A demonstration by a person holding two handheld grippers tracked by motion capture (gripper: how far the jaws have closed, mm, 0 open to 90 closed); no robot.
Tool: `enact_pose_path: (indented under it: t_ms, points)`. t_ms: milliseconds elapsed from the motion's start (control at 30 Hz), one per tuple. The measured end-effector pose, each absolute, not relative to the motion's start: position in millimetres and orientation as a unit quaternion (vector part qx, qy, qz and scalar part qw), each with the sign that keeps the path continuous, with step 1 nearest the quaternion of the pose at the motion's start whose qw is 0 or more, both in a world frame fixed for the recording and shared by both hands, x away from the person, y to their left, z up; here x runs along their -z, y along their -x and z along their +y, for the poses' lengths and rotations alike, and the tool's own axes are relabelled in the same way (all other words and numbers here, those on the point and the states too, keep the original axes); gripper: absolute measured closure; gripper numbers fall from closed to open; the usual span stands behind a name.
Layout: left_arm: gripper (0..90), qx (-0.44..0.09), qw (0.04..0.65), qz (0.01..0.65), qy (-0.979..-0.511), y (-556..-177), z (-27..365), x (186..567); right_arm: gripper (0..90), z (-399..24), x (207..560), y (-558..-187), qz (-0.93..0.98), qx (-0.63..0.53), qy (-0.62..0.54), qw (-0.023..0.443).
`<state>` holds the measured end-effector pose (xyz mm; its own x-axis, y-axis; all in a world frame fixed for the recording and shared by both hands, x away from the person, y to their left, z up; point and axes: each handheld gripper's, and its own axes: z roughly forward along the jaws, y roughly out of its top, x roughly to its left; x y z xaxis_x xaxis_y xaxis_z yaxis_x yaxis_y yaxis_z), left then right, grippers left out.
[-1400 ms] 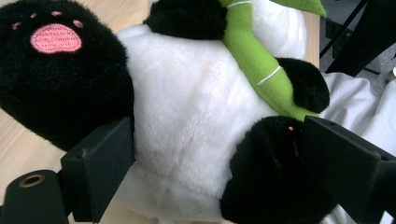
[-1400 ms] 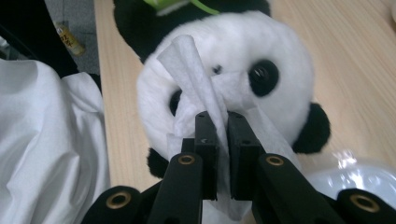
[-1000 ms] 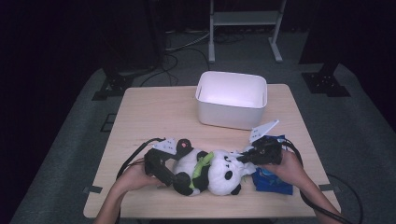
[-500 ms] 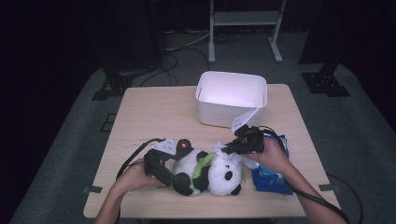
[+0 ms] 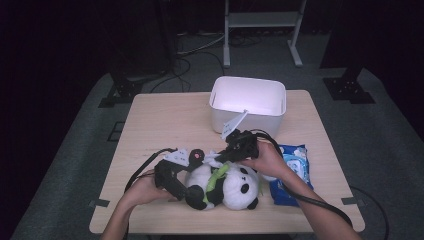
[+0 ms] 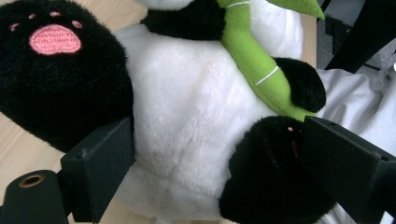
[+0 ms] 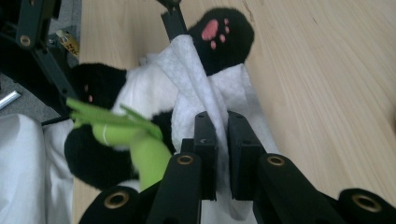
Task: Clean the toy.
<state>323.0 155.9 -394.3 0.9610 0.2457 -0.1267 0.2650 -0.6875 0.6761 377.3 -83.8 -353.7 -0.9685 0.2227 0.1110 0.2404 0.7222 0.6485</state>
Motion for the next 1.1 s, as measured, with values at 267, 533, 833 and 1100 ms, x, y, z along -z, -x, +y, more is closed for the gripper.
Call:
enact_pose_path:
  t_ms: [267,533,833,1100]
  points:
    - [9.6,0.014,0.371,0.139,-0.918,-323,156,394,82.7,-61,351,-382,-0.928,0.355,0.111,0.011]
    - [9.6,0.019,0.376,0.138,-0.916,-324,158,395,82.5,-43,347,-389,-0.927,0.36,0.103,0.013]
    - [9.6,0.023,0.378,0.136,-0.915,-325,159,394,82.4,-44,349,-374,-0.93,0.355,0.089,0.031]
    - [9.5,0.035,0.385,0.131,-0.913,-325,162,393,81.9,-47,353,-352,-0.931,0.354,0.074,0.049]
